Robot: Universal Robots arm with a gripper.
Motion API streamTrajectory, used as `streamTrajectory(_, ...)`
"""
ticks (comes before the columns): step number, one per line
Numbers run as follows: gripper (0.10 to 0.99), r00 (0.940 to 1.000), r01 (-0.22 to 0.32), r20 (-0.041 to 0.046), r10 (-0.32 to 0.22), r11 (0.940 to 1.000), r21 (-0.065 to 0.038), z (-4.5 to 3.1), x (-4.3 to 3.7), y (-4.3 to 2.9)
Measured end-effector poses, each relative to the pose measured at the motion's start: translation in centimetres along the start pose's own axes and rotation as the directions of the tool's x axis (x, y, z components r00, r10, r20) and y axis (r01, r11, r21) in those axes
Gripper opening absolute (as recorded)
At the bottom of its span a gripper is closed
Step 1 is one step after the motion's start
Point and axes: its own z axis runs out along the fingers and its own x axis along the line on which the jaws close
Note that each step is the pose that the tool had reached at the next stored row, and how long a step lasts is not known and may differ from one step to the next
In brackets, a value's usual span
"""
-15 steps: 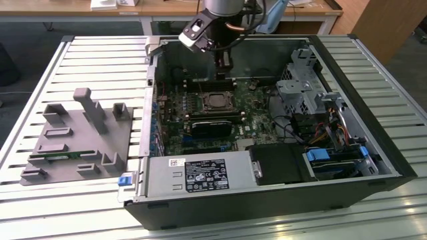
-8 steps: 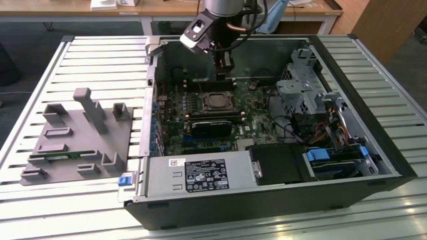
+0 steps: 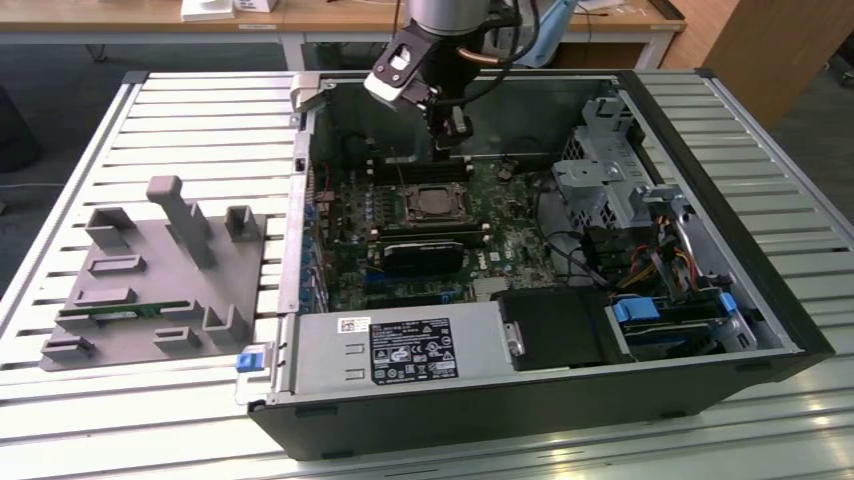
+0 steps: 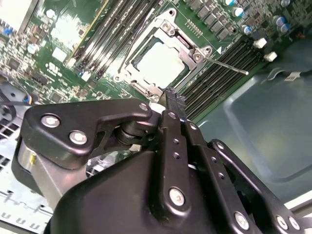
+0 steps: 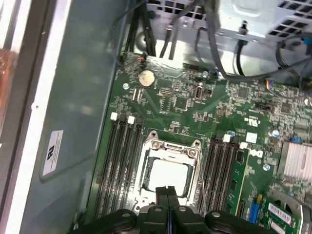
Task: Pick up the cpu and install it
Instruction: 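Install the first cpu locking lever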
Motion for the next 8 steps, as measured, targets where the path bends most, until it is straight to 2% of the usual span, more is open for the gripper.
streamTrajectory(3, 0.114, 0.9997, 0.026, -0.0008, -0.026, 0.9997, 0.0, 0.01, 0.0, 0.0)
streamTrajectory(8, 0.114, 0.9994, 0.036, -0.0012, -0.036, 0.9994, 0.0, 0.01, -0.01, 0.02)
